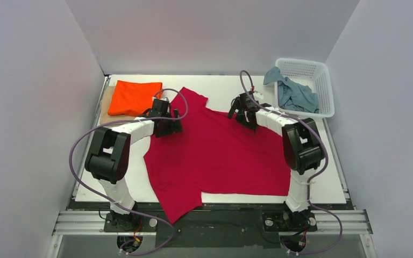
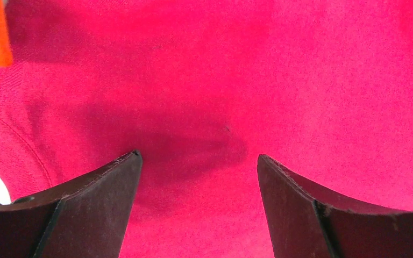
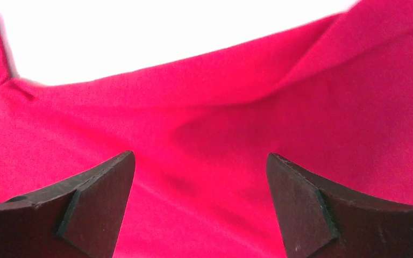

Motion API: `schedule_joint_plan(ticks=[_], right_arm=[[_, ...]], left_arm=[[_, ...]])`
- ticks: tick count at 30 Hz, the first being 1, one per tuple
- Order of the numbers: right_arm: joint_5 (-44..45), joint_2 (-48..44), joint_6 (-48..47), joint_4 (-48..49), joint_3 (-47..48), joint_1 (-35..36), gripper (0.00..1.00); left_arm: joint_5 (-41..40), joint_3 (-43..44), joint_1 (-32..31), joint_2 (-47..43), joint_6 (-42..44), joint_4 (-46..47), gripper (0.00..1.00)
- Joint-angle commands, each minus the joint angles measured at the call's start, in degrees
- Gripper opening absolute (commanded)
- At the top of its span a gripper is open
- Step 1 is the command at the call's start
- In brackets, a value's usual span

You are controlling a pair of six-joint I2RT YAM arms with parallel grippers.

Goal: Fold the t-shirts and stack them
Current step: Flatten out the tshirt

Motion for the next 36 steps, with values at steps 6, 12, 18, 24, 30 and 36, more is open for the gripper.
schedule_joint_plan(ticks=[6, 12, 18, 24, 30, 36], right_arm=[[1.7, 11.4, 5.5, 2.5, 10.5, -2.1, 0.86], [2.0, 15.2, 8.0, 2.4, 13.2, -2.8, 0.86], [5.9, 17.2, 9.4, 6.6, 16.2, -3.0, 0.86], [7.8, 23.5, 13.6, 12.1, 25.6, -3.5, 0.86], [9.5, 25.9, 15.9, 9.7, 34.9, -5.5, 0.86], [7.2, 29.2, 12.5, 3.7, 47.9, -7.8, 0.87]], left_arm=[[-1.1, -2.6, 3.0, -2.2, 1.5, 1.6, 0.9], [-0.6, -2.6, 4.3, -2.1, 2.5, 1.6, 0.9], [-0.2, -2.8, 4.9, -2.4, 3.7, 1.6, 0.9], [0.3, -3.0, 5.1, -2.5, 4.4, 1.8, 0.9], [0.3, -2.3, 5.1, -2.3, 4.2, 1.8, 0.9], [1.1, -2.1, 5.0, -3.0, 3.9, 2.0, 0.9]])
